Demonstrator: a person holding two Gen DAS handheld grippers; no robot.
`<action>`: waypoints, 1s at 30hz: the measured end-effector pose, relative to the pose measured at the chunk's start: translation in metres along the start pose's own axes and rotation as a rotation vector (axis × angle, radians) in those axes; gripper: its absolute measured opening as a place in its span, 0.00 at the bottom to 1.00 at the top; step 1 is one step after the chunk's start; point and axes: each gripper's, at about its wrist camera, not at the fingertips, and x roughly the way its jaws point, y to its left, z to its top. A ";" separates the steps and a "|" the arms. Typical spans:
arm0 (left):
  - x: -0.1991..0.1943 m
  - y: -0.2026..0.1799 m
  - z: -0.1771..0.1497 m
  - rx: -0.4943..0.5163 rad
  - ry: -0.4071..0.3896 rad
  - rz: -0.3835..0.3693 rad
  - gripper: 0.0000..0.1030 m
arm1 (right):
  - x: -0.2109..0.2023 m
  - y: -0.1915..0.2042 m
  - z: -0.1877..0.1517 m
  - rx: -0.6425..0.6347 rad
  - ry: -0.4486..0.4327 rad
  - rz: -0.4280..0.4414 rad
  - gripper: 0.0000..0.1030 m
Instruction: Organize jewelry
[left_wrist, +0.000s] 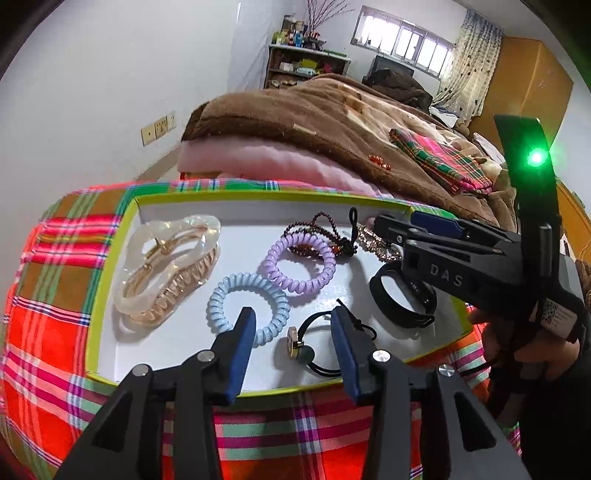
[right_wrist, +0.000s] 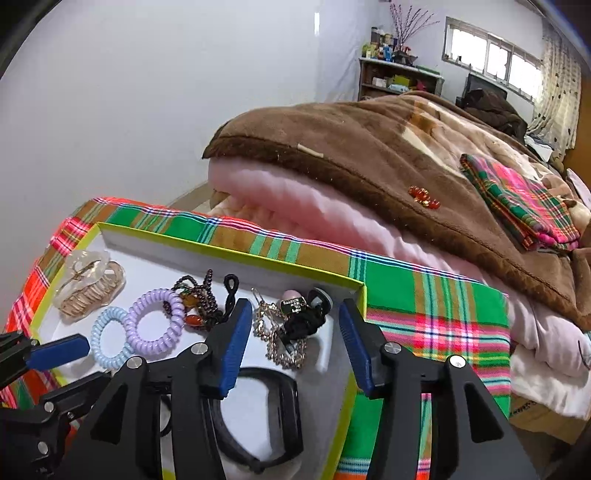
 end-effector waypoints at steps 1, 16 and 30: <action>-0.004 -0.001 -0.001 0.006 -0.009 0.012 0.45 | -0.008 0.000 -0.002 0.010 -0.021 -0.007 0.49; -0.062 0.001 -0.026 0.004 -0.107 0.090 0.49 | -0.106 0.023 -0.044 0.085 -0.175 -0.042 0.49; -0.116 0.004 -0.064 0.018 -0.217 0.168 0.51 | -0.166 0.059 -0.099 0.134 -0.229 -0.023 0.49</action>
